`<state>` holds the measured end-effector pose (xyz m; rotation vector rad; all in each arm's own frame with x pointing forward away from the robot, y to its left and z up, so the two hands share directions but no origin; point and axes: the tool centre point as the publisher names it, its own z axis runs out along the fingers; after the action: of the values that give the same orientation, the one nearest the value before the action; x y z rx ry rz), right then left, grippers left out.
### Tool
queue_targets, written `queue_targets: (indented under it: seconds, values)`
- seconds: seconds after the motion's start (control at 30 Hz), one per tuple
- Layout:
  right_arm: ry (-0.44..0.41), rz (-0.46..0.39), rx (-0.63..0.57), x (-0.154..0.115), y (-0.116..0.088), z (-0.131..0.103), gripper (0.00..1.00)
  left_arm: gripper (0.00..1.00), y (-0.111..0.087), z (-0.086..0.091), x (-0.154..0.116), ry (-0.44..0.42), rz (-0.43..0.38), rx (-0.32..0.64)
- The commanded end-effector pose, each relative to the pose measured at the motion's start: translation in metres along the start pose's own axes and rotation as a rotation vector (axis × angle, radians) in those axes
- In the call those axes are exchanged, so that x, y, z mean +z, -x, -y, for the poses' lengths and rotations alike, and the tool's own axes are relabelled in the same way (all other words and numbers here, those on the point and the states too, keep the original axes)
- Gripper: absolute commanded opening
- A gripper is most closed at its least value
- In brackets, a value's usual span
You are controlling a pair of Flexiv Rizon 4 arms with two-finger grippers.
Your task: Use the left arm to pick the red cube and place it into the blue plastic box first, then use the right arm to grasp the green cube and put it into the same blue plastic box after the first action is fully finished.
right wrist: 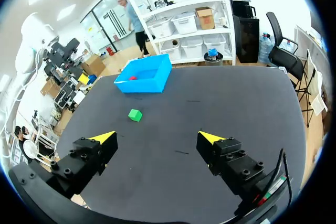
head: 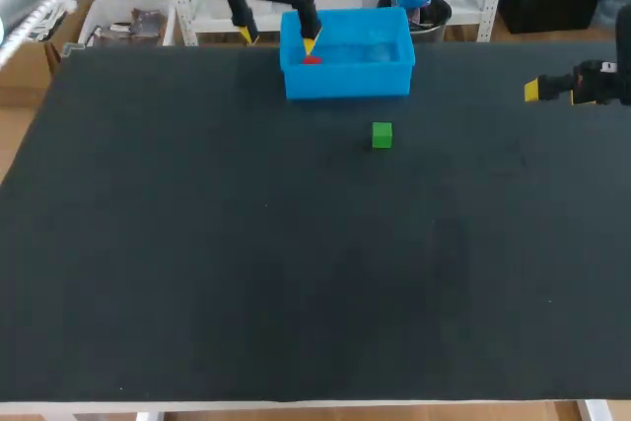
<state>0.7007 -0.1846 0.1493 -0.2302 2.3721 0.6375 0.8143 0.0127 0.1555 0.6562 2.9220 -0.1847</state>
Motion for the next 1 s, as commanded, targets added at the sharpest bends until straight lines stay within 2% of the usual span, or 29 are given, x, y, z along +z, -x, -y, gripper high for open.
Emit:
queue_targets:
  seconds: [0.03,0.4,0.6,0.83,1.0]
  values:
    - [0.002,-0.001,-0.001,0.0,0.0,0.0,1.0,1.0,-0.103,0.001,-0.004,0.001,0.435,0.005]
    - [0.002,-0.001,-0.001,0.0,0.0,0.0,1.0,1.0,-0.147,0.008,-0.002,-0.008,0.516,-0.001]
    - [0.002,-0.001,-0.001,0.0,0.0,0.0,1.0,1.0,-0.166,0.004,0.001,-0.004,0.565,-0.014]
    - [0.002,-0.001,-0.001,0.0,0.0,0.0,1.0,1.0,-0.179,0.0,0.002,0.001,0.632,0.002]
    - [0.002,-0.001,-0.001,0.0,0.0,0.0,1.0,1.0,-0.178,-0.003,0.003,-0.002,0.638,-0.005]
